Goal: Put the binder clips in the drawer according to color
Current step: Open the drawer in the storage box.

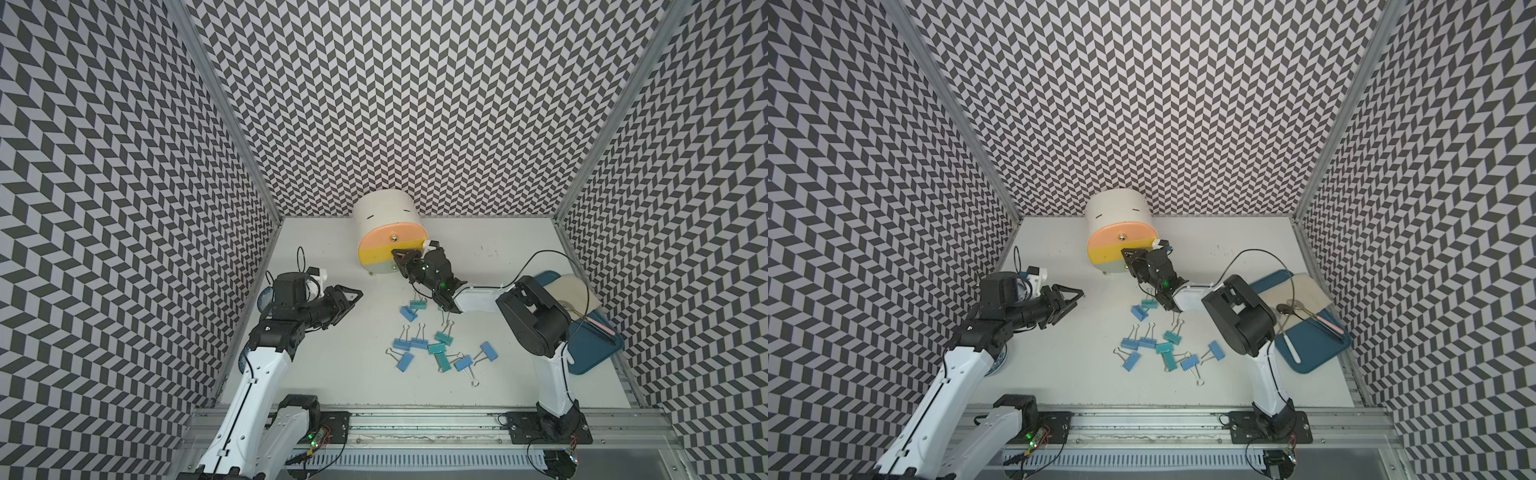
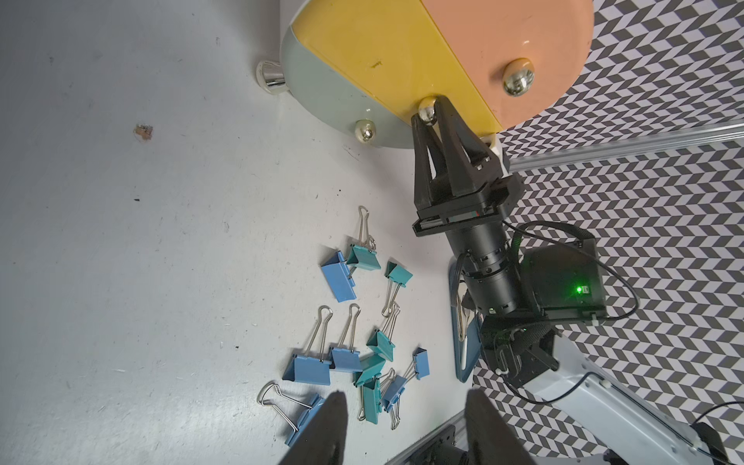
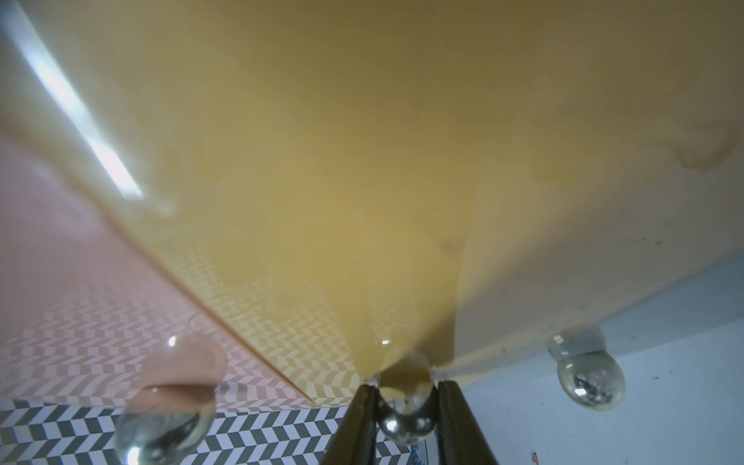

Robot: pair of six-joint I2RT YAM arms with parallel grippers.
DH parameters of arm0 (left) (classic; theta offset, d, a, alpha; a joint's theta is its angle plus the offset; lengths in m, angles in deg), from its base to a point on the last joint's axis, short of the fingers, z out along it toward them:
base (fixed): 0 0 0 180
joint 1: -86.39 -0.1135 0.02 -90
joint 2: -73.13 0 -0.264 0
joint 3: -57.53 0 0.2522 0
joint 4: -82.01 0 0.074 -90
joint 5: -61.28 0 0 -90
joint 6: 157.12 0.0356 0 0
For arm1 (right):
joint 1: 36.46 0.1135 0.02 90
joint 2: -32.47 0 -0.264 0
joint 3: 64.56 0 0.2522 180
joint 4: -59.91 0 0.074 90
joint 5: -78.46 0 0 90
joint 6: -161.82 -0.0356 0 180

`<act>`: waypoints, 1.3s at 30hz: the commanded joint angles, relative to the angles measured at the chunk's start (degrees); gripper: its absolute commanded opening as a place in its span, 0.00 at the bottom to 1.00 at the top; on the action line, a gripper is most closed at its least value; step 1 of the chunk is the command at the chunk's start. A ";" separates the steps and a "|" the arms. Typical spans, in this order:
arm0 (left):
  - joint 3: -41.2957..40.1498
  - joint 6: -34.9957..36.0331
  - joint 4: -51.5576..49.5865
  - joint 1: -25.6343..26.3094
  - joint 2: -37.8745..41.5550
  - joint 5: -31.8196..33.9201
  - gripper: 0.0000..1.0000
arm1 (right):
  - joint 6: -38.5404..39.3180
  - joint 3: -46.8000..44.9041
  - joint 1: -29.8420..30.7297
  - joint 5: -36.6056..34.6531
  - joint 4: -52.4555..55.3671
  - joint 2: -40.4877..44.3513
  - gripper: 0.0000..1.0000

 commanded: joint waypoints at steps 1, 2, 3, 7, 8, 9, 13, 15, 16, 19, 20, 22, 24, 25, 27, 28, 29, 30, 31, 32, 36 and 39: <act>2.23 1.23 -0.51 0.16 0.74 -0.47 0.51 | 0.32 0.63 0.40 -0.79 -2.23 -0.83 0.22; 2.31 1.18 -0.47 0.16 0.74 -0.40 0.51 | 0.41 0.45 0.40 -0.74 -2.38 -0.70 0.21; 2.31 1.24 -0.57 0.16 0.78 -0.34 0.51 | 0.59 0.26 0.46 -0.61 -2.40 -0.45 0.20; 2.57 1.28 -0.77 0.16 0.91 -0.05 0.51 | 1.19 -1.16 0.81 -0.01 -2.69 0.94 0.18; 2.63 1.23 -0.77 0.16 0.91 -0.07 0.51 | 1.20 -1.62 0.97 0.07 -2.91 1.32 0.18; 2.61 1.23 -0.77 0.16 0.99 -0.05 0.51 | 1.13 -2.21 1.09 0.19 -3.08 1.86 0.17; 2.71 0.95 -0.60 0.16 1.17 0.03 0.51 | 1.11 -4.69 1.61 0.46 -3.81 4.05 0.17; 2.70 0.66 -0.43 0.16 1.39 0.05 0.51 | 1.07 -5.90 1.76 0.64 -3.95 5.16 0.17; 2.59 0.55 -0.42 0.16 1.52 0.08 0.51 | 1.05 -6.52 1.89 0.75 -3.99 5.73 0.16; 2.57 0.27 -0.25 0.14 1.96 0.13 0.51 | 0.61 -8.74 2.24 1.00 -4.45 7.47 0.16; 2.57 0.19 -0.25 0.16 2.13 0.17 0.52 | 0.45 -9.55 2.37 1.08 -4.79 8.08 0.16; 2.46 -0.02 -0.17 0.16 2.38 0.14 0.52 | 0.14 -11.79 2.46 1.35 -5.24 9.63 0.16; 2.31 -0.25 -0.15 0.16 2.71 0.14 0.51 | 0.25 -13.97 2.66 1.94 -5.91 11.06 0.16; 2.25 -0.34 -0.15 0.16 2.91 0.24 0.52 | 0.35 -15.04 2.77 2.21 -5.92 11.92 0.16; 2.07 -0.54 -0.07 0.16 3.28 0.31 0.52 | 0.25 -17.11 3.20 2.21 -6.29 13.45 0.16; 1.96 -0.69 0.02 0.16 3.46 0.34 0.52 | 0.23 -17.99 3.29 2.28 -6.69 14.08 0.16; 2.01 -0.78 0.02 0.16 3.56 0.38 0.51 | 0.14 -18.71 3.38 2.37 -6.71 14.58 0.16; 1.95 -0.85 0.07 0.16 3.71 0.36 0.52 | 0.00 -19.46 3.39 2.44 -6.80 15.13 0.16; 1.78 -0.95 0.02 0.16 3.89 0.34 0.52 | -0.04 -20.14 3.44 2.52 -6.90 15.59 0.16; 1.78 -0.96 0.06 0.16 3.99 0.38 0.52 | -0.17 -20.68 3.47 2.52 -7.12 15.89 0.16; 1.70 -1.01 0.02 0.14 4.34 0.38 0.52 | -0.25 -21.98 3.87 2.84 -7.59 16.45 0.16; 1.77 -1.00 -0.22 0.16 4.58 0.33 0.52 | -0.13 -22.07 4.34 2.85 -7.55 16.45 0.16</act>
